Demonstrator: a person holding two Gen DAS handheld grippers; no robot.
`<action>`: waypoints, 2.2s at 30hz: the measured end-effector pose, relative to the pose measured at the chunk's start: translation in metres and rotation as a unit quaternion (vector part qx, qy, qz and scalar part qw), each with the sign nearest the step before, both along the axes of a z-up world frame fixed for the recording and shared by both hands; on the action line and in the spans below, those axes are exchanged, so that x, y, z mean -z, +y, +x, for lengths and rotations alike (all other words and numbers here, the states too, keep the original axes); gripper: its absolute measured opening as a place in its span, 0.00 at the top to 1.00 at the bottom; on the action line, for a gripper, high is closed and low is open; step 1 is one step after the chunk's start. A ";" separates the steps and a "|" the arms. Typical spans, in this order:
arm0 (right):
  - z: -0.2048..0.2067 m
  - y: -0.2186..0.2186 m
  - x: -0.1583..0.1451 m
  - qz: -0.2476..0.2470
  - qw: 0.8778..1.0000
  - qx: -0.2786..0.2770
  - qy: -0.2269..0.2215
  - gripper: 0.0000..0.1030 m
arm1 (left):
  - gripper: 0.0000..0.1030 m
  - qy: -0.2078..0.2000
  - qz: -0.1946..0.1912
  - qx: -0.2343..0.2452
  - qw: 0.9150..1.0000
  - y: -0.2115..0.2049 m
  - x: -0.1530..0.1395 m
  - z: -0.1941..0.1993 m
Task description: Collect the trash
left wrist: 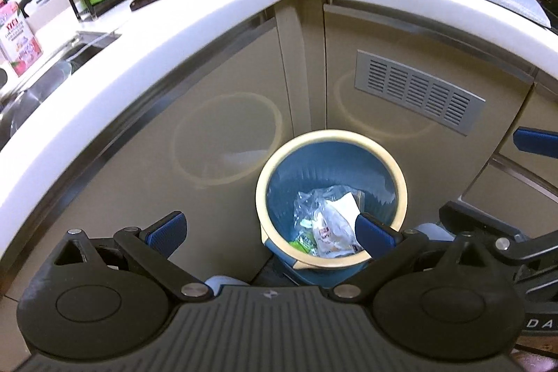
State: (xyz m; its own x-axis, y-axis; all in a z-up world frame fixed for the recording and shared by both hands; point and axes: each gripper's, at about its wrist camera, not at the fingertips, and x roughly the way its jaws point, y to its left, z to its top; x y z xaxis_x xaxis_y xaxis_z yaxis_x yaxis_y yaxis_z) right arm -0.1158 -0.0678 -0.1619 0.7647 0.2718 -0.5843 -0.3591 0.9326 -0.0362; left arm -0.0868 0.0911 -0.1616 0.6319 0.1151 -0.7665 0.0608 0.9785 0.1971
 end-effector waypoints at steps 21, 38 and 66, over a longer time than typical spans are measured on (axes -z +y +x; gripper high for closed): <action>0.092 -0.076 -0.096 0.043 0.990 0.077 -0.111 0.00 | 0.00 -0.067 -0.018 -0.023 0.997 0.010 -0.072 0.045; 0.378 -0.129 -0.109 0.017 0.972 0.227 -0.054 0.00 | 0.00 -0.031 -0.020 -0.033 0.999 0.027 -0.050 0.140; 0.452 -0.189 -0.053 0.039 0.956 0.292 0.004 0.14 | 0.00 -0.132 -0.045 0.069 0.988 -0.052 -0.102 0.279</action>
State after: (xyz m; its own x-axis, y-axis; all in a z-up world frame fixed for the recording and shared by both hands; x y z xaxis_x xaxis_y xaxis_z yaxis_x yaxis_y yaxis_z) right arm 0.3367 -0.2566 -0.1088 0.7944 -0.1565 -0.5869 0.2226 0.9740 0.0414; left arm 0.1918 0.0387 -0.0599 0.8158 -0.0460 -0.5766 0.1521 0.9788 0.1372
